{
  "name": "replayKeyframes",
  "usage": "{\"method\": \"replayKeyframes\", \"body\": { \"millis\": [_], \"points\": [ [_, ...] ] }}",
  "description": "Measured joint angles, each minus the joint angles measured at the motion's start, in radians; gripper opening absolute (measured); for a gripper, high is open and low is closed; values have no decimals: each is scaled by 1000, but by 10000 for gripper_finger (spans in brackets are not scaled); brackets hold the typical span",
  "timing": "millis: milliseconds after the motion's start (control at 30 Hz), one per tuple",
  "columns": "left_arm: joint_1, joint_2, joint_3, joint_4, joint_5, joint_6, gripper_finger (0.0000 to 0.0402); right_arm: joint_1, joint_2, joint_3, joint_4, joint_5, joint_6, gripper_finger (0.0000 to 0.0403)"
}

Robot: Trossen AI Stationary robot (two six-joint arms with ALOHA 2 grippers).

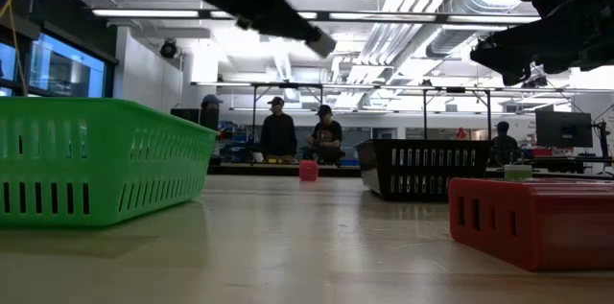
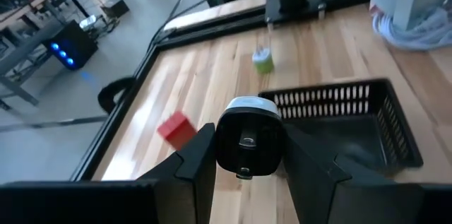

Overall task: Pick & Place Office items
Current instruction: Put the white charger adapter into the black bin

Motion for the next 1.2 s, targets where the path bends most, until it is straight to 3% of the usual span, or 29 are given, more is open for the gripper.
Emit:
{"method": "replayKeyframes", "body": {
  "millis": [433,1200],
  "points": [
    [-51,152,178,12,5,53,127,0,0,0,0,0,0,248],
    [-84,167,183,62,41,68,127,0,0,0,0,0,0,248]
  ]
}}
